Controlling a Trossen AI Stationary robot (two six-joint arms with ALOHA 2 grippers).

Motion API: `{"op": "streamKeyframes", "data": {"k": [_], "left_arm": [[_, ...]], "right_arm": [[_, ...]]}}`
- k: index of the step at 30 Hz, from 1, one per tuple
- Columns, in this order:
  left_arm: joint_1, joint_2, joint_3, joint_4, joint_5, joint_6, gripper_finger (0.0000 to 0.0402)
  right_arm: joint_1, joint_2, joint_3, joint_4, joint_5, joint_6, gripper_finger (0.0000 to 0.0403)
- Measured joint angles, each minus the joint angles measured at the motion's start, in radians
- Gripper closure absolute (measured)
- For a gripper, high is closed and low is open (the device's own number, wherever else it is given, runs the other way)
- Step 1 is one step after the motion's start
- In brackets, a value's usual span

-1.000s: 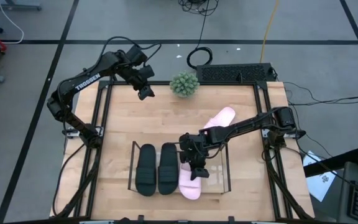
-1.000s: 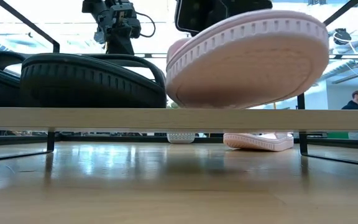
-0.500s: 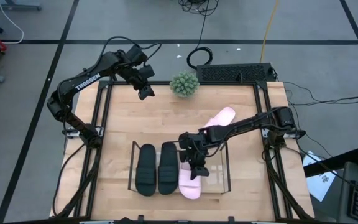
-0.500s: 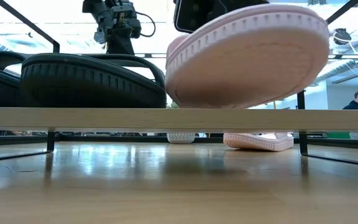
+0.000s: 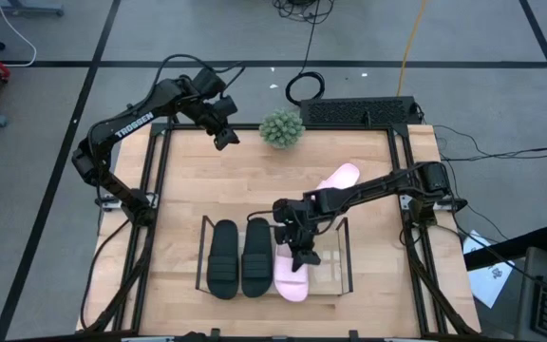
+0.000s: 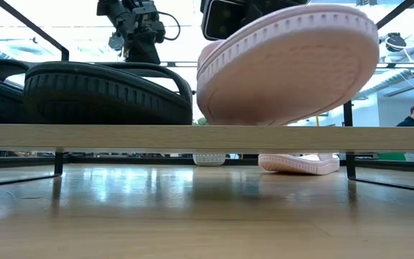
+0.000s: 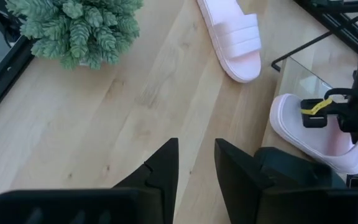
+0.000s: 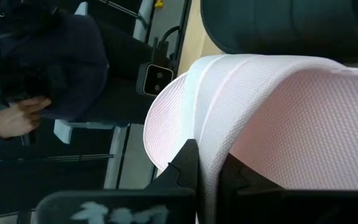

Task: Pick and place slides into the shelf
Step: Put the right pink slipper on the shelf

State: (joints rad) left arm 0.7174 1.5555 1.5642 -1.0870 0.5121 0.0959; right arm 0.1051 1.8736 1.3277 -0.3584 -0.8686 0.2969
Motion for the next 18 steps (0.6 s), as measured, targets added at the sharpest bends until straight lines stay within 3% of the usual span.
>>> {"op": "streamKeyframes", "data": {"k": [18], "left_arm": [[0.0,0.0,0.0,-0.001,0.0,-0.005,0.0298]], "right_arm": [[0.0,0.071,0.067,-0.055,-0.049,-0.079,0.0401]]}}
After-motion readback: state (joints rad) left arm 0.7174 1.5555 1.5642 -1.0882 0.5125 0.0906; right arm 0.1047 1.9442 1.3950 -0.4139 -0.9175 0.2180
